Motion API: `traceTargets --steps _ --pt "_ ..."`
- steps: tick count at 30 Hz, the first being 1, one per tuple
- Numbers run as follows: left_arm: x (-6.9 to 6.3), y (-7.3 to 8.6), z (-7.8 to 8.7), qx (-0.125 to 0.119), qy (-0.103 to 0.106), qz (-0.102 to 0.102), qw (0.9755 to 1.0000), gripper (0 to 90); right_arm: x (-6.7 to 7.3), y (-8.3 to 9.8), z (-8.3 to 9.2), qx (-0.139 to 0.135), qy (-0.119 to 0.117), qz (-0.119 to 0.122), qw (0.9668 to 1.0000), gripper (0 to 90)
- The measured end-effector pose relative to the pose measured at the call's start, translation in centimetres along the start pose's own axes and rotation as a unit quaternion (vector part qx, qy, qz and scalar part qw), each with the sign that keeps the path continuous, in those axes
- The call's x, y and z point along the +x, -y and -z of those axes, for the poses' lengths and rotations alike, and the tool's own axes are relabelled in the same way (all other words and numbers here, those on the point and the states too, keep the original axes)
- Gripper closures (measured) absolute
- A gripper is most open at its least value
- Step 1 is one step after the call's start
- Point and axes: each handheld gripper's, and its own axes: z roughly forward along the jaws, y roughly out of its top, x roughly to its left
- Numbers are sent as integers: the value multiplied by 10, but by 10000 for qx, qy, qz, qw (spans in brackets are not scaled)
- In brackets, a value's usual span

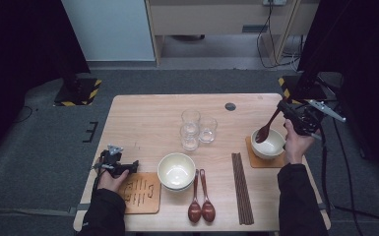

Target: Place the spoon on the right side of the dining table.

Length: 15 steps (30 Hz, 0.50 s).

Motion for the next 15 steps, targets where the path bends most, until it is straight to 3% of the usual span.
traceTargets --steps 15 --pt "0 0 0 -1 0 1 10000 0 -19 9 -8 186 274 -52 9994 840"
